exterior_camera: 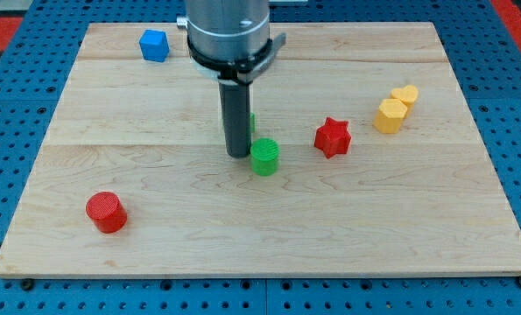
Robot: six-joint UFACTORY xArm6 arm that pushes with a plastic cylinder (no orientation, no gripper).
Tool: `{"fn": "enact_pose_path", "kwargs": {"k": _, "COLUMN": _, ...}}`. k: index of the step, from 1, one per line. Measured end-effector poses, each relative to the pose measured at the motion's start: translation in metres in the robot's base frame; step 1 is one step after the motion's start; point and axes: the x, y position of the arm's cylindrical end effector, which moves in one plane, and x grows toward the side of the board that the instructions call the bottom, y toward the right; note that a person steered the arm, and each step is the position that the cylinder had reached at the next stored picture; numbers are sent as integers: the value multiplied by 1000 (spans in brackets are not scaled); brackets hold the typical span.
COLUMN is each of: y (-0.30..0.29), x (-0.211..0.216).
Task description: Separate the green circle from the red star
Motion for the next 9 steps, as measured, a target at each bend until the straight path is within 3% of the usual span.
{"fn": "enact_pose_path", "kwargs": {"k": 2, "y": 78, "x": 14}}
{"fn": "enact_pose_path", "kwargs": {"k": 4, "y": 72, "x": -26}}
{"fn": "enact_pose_path", "kwargs": {"k": 6, "y": 183, "x": 10}}
{"fn": "enact_pose_path", "kwargs": {"k": 7, "y": 198, "x": 25}}
{"fn": "enact_pose_path", "kwargs": {"k": 8, "y": 192, "x": 7}}
{"fn": "enact_pose_path", "kwargs": {"k": 9, "y": 152, "x": -4}}
